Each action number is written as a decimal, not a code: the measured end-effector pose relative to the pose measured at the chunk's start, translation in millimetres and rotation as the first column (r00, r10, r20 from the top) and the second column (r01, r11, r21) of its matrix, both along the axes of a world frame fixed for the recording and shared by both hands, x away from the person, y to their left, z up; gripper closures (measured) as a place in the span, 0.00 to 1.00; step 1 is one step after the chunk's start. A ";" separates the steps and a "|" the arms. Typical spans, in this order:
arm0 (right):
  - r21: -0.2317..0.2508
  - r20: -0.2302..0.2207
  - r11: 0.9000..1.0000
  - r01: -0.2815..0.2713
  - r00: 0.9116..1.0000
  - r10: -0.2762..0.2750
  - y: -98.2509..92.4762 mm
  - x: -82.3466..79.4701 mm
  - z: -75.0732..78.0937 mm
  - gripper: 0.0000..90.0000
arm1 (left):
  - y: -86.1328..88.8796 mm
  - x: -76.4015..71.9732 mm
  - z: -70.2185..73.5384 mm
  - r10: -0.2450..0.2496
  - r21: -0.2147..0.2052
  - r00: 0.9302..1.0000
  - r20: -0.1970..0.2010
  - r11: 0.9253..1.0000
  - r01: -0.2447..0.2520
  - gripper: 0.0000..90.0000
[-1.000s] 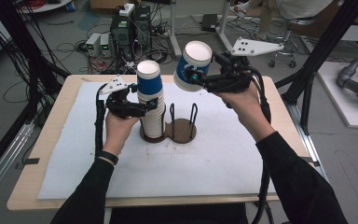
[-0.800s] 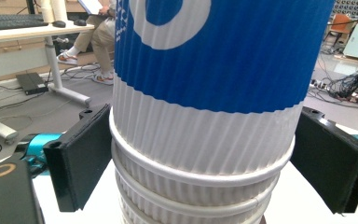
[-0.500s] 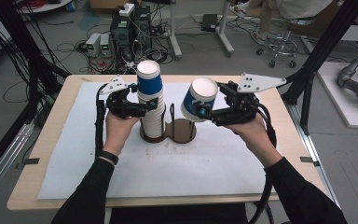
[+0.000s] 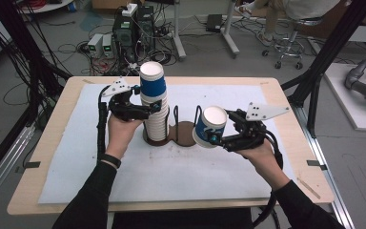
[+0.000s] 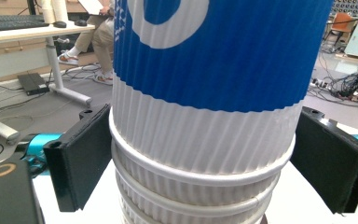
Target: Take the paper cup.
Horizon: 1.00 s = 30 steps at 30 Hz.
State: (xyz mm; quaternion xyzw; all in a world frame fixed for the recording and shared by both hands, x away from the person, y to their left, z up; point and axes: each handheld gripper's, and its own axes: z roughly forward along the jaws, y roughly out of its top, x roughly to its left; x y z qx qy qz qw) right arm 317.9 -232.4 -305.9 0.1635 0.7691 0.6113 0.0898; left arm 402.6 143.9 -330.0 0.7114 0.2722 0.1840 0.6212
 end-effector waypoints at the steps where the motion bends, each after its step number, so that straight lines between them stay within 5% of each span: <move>1: 0.000 -0.011 1.000 0.003 1.000 -0.003 -3.0 -0.7 -6.5 0.27 | -0.2 0.0 0.0 0.001 -0.001 1.000 0.001 1.000 -0.001 0.12; 17: -0.054 -0.076 0.998 -0.013 0.997 0.008 -3.9 -10.2 -60.0 0.27 | -0.9 0.4 -0.4 0.003 0.004 1.000 0.006 1.000 -0.003 0.12; 30: -0.065 -0.095 0.998 -0.012 0.995 0.005 -1.1 -9.0 -66.6 0.27 | -1.4 0.1 -0.1 0.007 0.008 1.000 0.008 1.000 -0.007 0.12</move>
